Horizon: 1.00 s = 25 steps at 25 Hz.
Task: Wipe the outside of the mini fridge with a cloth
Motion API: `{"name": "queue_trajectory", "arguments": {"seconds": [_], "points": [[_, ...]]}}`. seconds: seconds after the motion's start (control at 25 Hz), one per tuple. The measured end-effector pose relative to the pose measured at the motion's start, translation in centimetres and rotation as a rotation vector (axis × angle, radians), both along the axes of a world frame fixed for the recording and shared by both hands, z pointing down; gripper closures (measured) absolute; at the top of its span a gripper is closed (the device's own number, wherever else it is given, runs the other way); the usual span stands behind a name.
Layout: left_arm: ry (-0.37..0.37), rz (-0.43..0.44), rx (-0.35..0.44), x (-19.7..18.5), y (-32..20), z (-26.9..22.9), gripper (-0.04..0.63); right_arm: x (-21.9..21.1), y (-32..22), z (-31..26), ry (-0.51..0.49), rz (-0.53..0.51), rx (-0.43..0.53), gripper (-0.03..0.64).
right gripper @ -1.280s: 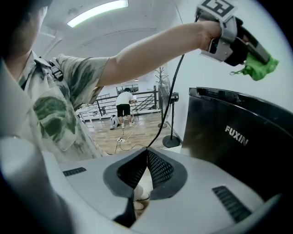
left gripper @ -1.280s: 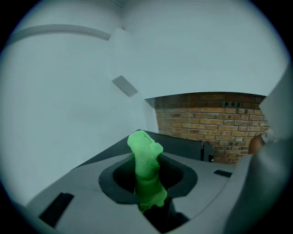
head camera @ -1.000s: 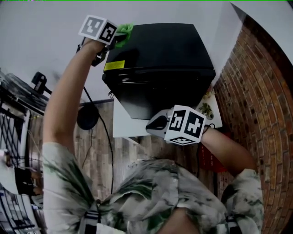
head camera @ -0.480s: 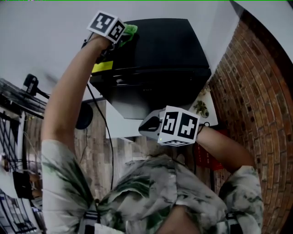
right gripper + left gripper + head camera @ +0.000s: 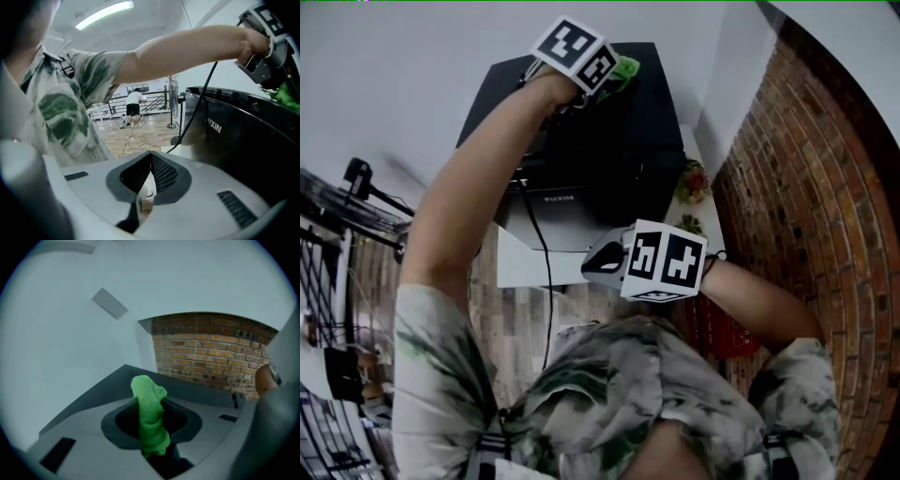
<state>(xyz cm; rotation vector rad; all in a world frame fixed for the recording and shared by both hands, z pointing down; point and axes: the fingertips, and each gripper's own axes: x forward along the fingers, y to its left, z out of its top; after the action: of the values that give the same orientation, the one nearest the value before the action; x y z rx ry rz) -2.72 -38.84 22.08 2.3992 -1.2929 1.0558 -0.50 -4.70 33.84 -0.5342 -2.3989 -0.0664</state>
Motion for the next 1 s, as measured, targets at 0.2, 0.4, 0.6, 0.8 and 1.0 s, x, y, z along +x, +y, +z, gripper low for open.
{"name": "queue_trajectory", "arguments": {"seconds": [0.2, 0.4, 0.6, 0.8, 1.0], "points": [[0.027, 0.03, 0.004, 5.5, -1.2, 0.1, 0.474, 2.4, -0.6, 0.4, -0.01, -0.019, 0.0, 0.594], [0.076, 0.05, 0.016, 6.9, -1.4, -0.9, 0.474, 3.0, -0.9, -0.2, -0.017, -0.042, 0.015, 0.594], [0.062, -0.018, 0.085, 2.6, -1.7, -3.9, 0.474, 3.0, -1.6, -0.3, -0.025, -0.047, 0.019, 0.594], [0.03, -0.198, 0.135, -7.8, -1.9, -6.1, 0.474, 2.4, -1.5, 0.1, -0.03, -0.054, 0.006, 0.594], [-0.017, -0.391, 0.114, -19.2, -1.8, -4.8, 0.474, 1.8, -1.8, 0.1, -0.03, -0.034, -0.004, 0.594]]}}
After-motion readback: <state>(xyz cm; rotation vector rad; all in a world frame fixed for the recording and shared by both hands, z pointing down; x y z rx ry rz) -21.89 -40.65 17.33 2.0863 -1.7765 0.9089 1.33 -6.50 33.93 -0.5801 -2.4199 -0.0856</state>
